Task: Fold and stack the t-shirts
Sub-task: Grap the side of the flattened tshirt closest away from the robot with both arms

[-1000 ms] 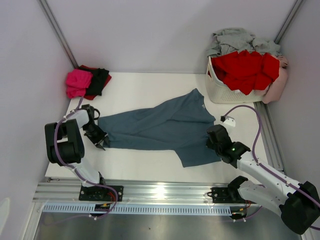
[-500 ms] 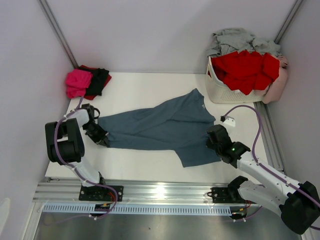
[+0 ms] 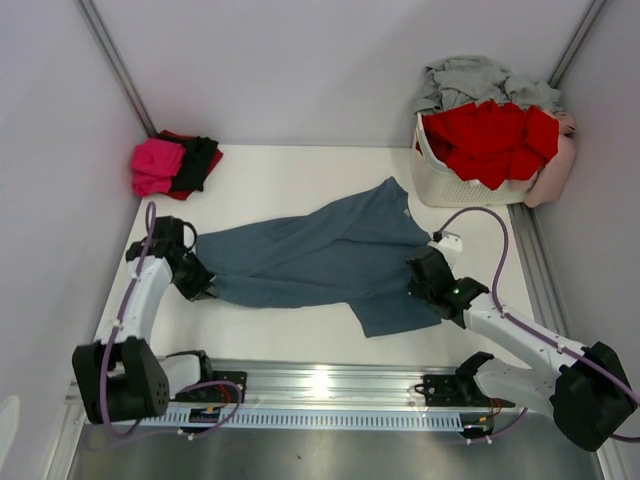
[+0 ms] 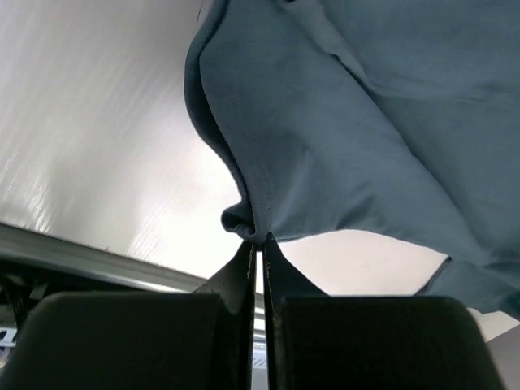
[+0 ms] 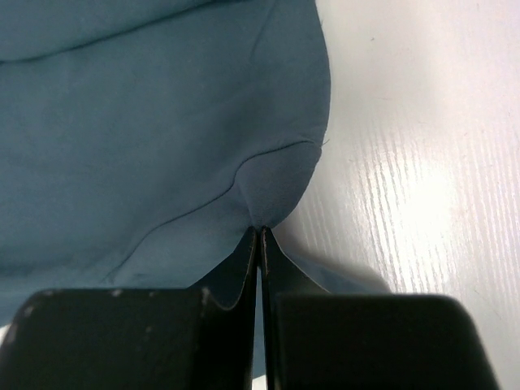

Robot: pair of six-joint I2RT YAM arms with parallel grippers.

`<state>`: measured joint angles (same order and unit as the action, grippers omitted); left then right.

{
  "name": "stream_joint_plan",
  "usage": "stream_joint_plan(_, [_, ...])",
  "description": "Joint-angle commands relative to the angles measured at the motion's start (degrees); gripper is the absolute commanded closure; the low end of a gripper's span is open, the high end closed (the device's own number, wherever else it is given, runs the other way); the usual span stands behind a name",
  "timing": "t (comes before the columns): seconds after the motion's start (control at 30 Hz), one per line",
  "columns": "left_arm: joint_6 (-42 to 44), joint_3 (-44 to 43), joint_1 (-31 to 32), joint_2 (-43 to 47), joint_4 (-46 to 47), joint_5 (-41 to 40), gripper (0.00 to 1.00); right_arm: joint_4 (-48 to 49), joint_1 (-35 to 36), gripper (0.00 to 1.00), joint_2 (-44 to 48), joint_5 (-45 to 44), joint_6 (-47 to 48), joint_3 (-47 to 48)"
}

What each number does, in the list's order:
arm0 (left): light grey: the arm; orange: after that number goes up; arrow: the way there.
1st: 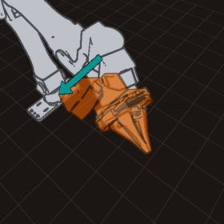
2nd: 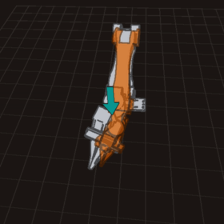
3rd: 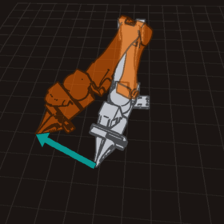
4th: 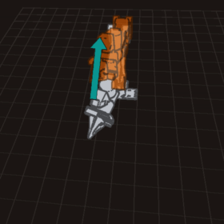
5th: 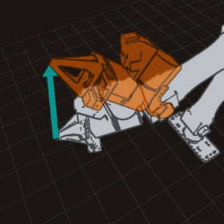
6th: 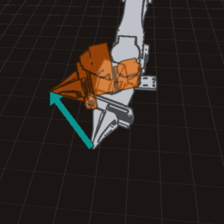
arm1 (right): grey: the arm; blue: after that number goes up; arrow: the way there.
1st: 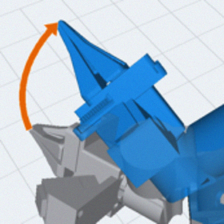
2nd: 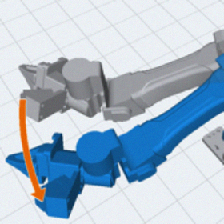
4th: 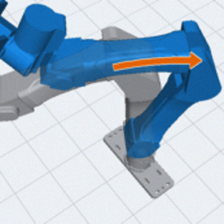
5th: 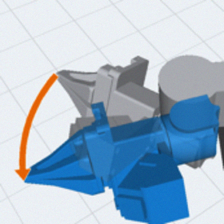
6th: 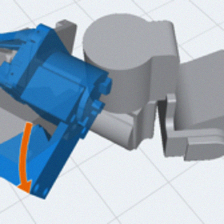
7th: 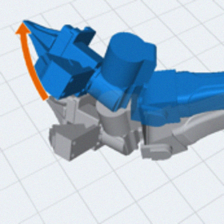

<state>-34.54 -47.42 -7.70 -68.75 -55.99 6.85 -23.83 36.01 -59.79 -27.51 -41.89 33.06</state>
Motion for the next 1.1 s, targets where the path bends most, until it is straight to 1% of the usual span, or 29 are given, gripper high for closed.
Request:
stream_joint_plan(0.0, [-0.8, -1.5, 0.3, 5.4, -8.9, 0.5, 0.99, 1.3, 0.6, 1.00, -1.3, -0.6, 0.3, 3.3])
stream_joint_plan(0.07, [-0.9, 1.4, 0.5, 8.9, -10.0, 1.8, 0.99, 1.2, 0.6, 1.00, -1.6, -0.5, -0.1, 3.3])
stream_joint_plan(0.2, [-0.5, 6.6, 0.5, 11.8, -11.2, 2.2, 0.99, 1.1, 0.9, 1.00, -2.4, -0.4, -0.8, 3.3])
stream_joint_plan(0.3, [-0.6, 8.1, 0.7, 13.7, -12.7, 4.7, 0.99, 0.4, 1.2, 1.00, -2.9, -0.6, -0.7, 3.7])
stream_joint_plan(0.4, [-0.7, 8.9, 2.9, 14.4, -14.5, 4.9, 0.99, -0.5, 1.3, 1.00, -3.1, -1.4, -0.7, 4.3])
stream_joint_plan(0.47, [-0.7, 8.9, 4.2, 14.8, -14.3, 4.7, 0.99, -0.8, 1.5, 1.00, -3.0, -1.7, -1.2, 4.3])
stream_joint_plan(0.57, [-0.4, 8.9, 4.2, 14.9, -13.9, 4.9, 0.99, -1.2, 1.7, 1.00, -3.1, -1.4, -1.6, 4.6])
stream_joint_plan(0.6, [-0.2, 8.9, 4.2, 14.9, -13.5, 4.9, 0.99, -1.6, 1.8, 0.98, -3.2, -1.1, -1.4, 5.1])
stream_joint_plan(0.63, [0.0, 8.6, 4.2, 14.7, -13.5, 4.7, 0.99, -1.7, 1.9, 0.93, -3.2, -0.9, -1.0, 5.3])
stream_joint_plan(0.67, [0.2, 8.6, 4.3, 14.7, -13.4, 4.5, 0.99, -2.1, 1.9, 0.76, -3.2, -0.5, -0.6, 5.7])
stream_joint_plan(0.7, [0.5, 8.4, 4.3, 14.6, -13.4, 4.3, 0.99, -3.0, 1.9, 0.64, -3.2, -0.6, -0.2, 6.3])
stream_joint_plan(0.77, [0.9, 7.9, 4.3, 14.6, -13.4, 3.7, 0.99, -4.6, 2.4, 0.47, -2.7, -2.0, 0.8, 7.1])
stream_joint_plan(0.8, [1.1, 7.8, 4.2, 14.6, -13.5, 3.6, 0.99, -7.1, 2.5, 0.38, -1.7, -2.8, 0.9, 7.6])
stream_joint_plan(0.83, [1.1, 7.7, 4.3, 14.6, -13.4, 3.6, 0.99, -8.3, 2.7, 0.36, -1.1, -3.6, 0.7, 8.6])
stream_joint_plan(0.87, [1.1, 7.9, 4.3, 14.7, -13.4, 3.9, 1.00, -9.8, 2.8, 0.25, -0.4, -4.4, 0.4, 8.9])
stream_joint_plan(0.9, [1.1, 8.0, 4.2, 14.7, -13.2, 4.0, 1.00, -12.6, 2.8, 0.21, 0.4, -5.5, 0.1, 9.3])
stream_joint_plan(0.93, [1.1, 8.2, 4.3, 14.8, -13.1, 4.2, 0.99, -14.2, 3.0, 0.20, 1.7, -6.1, -1.1, 9.9])
stream_joint_plan(1.03, [1.2, 8.3, 4.3, 15.0, -13.0, 4.3, 0.99, -20.4, 3.1, 0.20, 4.4, -7.1, -4.0, 9.6])
stream_joint_plan(1.07, [1.2, 8.1, 4.3, 15.0, -13.2, 4.2, 1.00, -22.0, 3.1, 0.22, 4.9, -6.9, -6.6, 9.2])
